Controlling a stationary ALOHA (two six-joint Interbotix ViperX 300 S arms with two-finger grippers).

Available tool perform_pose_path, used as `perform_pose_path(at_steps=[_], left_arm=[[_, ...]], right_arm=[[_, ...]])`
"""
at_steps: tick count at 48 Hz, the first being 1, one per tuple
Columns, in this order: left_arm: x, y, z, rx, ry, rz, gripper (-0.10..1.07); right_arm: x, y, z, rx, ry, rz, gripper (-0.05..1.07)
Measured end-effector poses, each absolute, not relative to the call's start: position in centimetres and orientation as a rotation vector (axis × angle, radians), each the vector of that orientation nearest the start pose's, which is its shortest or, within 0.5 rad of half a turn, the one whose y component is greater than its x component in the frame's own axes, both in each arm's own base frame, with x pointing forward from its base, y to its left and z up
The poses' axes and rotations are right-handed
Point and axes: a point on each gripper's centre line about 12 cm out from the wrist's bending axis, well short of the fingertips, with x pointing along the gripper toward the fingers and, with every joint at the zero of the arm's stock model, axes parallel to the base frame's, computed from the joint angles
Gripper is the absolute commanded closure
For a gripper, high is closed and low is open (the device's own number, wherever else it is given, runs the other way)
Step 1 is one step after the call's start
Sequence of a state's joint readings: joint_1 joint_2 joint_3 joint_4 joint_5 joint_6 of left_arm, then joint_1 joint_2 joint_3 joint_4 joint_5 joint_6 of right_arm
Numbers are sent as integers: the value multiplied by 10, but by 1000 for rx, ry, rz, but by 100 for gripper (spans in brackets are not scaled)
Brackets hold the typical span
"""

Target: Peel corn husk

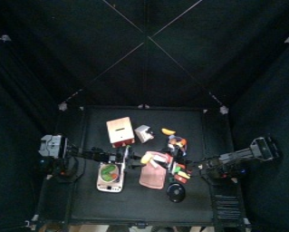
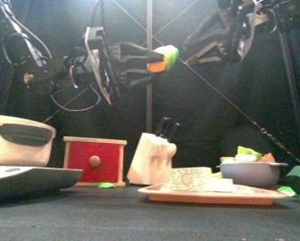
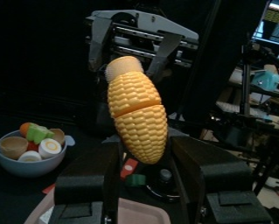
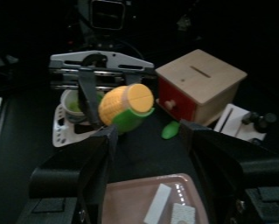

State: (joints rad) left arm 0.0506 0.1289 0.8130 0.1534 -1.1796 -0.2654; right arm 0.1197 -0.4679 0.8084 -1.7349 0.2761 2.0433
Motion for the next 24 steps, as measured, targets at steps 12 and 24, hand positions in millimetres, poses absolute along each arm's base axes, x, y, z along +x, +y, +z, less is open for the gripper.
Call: perform_pose_path(at_steps=[12,24], left_arm=[[391,3,204,-130,-234,-116,36],[392,4,206,-129,-241,-114,36]], right_arm=[[313,-15,289,401,294,-164,12],[320,-8,290,338,313,-93,12]])
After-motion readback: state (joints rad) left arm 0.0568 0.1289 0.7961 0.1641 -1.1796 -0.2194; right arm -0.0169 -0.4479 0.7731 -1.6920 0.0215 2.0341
